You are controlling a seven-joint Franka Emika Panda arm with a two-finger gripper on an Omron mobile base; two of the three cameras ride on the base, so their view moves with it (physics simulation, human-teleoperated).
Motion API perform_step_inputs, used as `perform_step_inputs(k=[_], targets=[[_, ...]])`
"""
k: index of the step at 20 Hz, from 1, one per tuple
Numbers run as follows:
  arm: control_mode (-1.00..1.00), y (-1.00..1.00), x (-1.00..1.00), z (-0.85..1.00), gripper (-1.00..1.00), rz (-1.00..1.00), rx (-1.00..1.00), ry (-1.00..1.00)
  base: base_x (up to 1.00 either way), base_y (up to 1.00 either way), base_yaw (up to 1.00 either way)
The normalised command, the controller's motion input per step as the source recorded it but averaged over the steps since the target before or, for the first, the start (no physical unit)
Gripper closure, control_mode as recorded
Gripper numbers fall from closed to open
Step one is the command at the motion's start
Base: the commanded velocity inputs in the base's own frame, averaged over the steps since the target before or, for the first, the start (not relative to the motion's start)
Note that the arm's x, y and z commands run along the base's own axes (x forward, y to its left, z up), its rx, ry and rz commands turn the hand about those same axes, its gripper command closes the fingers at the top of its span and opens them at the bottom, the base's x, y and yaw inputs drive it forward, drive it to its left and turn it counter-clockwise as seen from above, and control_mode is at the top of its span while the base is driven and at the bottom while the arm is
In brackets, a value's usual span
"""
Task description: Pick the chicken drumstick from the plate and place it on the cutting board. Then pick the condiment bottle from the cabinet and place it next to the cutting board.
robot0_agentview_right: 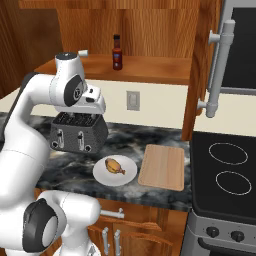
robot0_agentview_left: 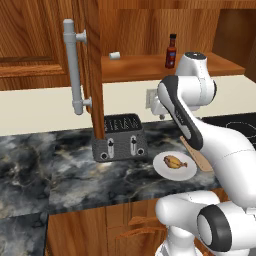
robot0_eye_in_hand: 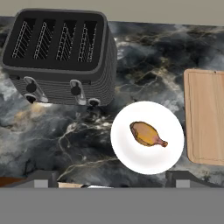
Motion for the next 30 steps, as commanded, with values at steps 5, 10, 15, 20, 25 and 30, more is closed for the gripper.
perform_step_inputs(k=[5,10,15,20,25,30], targets=[[-1.00,-0.04,0.00,-0.03,-1.00,0.00,0.00,0.00,0.00,0.00,0.00],[-1.00,-0.04,0.00,-0.07,-1.00,0.00,0.00,0.00,0.00,0.00,0.00],[-1.00,-0.02,0.00,-0.09,-1.00,0.01,0.00,0.00,0.00,0.00,0.00],[-1.00,-0.08,0.00,-0.13,-1.00,0.05,0.00,0.00,0.00,0.00,0.00],[-1.00,-0.17,-0.01,-0.14,-1.00,0.08,0.00,0.00,0.00,0.00,0.00],[-1.00,-0.23,-0.06,-0.15,-1.00,0.11,0.00,0.00,0.00,0.00,0.00]])
